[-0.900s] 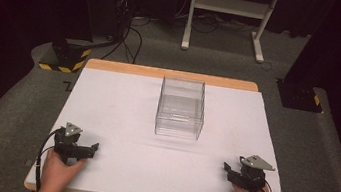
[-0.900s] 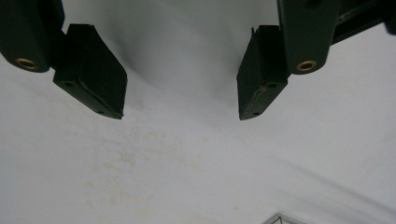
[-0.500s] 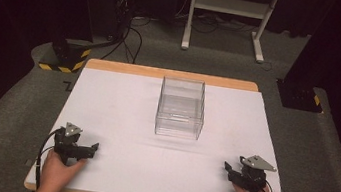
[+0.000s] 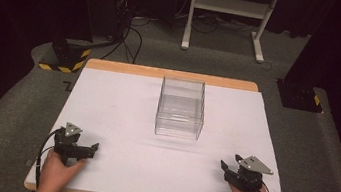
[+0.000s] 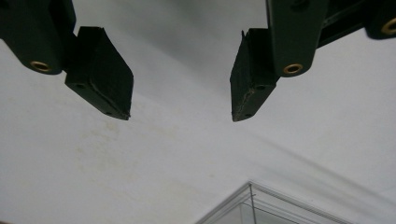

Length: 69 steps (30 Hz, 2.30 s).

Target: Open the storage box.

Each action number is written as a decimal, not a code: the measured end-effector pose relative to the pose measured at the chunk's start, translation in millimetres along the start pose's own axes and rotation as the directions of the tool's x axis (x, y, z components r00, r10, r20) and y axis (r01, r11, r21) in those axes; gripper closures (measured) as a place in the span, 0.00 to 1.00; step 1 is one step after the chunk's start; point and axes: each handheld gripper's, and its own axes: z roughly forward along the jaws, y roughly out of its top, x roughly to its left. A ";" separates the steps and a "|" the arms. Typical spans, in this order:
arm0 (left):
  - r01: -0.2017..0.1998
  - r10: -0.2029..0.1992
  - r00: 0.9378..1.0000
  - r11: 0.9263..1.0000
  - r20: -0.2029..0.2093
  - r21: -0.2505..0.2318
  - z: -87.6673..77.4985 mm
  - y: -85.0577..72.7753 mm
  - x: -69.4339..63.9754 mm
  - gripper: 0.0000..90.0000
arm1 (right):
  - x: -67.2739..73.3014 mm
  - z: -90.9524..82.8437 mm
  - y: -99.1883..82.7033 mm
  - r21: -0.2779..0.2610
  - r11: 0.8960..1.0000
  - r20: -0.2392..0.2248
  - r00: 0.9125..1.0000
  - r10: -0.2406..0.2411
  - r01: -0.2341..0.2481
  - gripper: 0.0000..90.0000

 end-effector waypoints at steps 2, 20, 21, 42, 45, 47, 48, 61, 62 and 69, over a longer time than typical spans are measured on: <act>0.000 0.000 1.000 1.000 -0.001 0.000 0.0 -0.1 -0.1 0.01 | 3.3 -0.5 2.1 -0.010 1.000 -0.002 1.000 -0.011 0.011 0.45; 0.000 0.000 1.000 1.000 0.000 0.000 0.0 0.0 0.0 0.01 | 37.1 5.6 23.9 -0.082 0.997 -0.103 0.995 -0.009 0.000 0.54; 0.000 0.000 1.000 1.000 0.000 0.000 0.0 0.0 0.0 0.01 | 39.0 5.8 25.2 -0.089 0.996 -0.102 0.995 -0.011 0.002 0.55; 0.000 0.000 1.000 1.000 0.000 -0.001 0.0 -0.1 0.0 0.01 | 65.2 32.3 60.6 -0.090 0.996 -0.142 0.990 -0.027 0.014 0.56; 0.002 -0.002 1.000 1.000 0.000 -0.001 0.0 -0.2 -0.3 0.01 | 67.4 35.7 65.1 -0.095 0.995 -0.145 0.989 -0.030 0.016 0.57; 0.000 0.000 1.000 1.000 0.000 -0.001 0.0 -0.1 -0.1 0.01 | 68.8 37.4 67.7 -0.103 0.994 -0.146 0.989 -0.038 0.023 0.57; 0.000 0.000 1.000 1.000 0.000 0.000 0.0 0.0 0.0 0.01 | 69.1 38.0 68.7 -0.106 0.994 -0.147 0.988 -0.041 0.026 0.57; 0.000 0.000 1.000 1.000 -0.001 -0.001 -0.1 -0.1 -0.1 0.01 | 72.8 55.4 82.3 -0.122 0.993 -0.173 0.985 -0.020 -0.002 0.58; 0.000 0.000 1.000 1.000 -0.001 -0.001 -0.1 -0.1 0.0 0.01 | 72.7 56.6 82.9 -0.125 0.992 -0.176 0.984 -0.021 -0.001 0.58; 0.000 0.000 1.000 1.000 -0.001 -0.001 0.0 -0.1 -0.1 0.01 | 74.3 66.0 90.2 -0.138 0.990 -0.189 0.982 -0.020 -0.006 0.59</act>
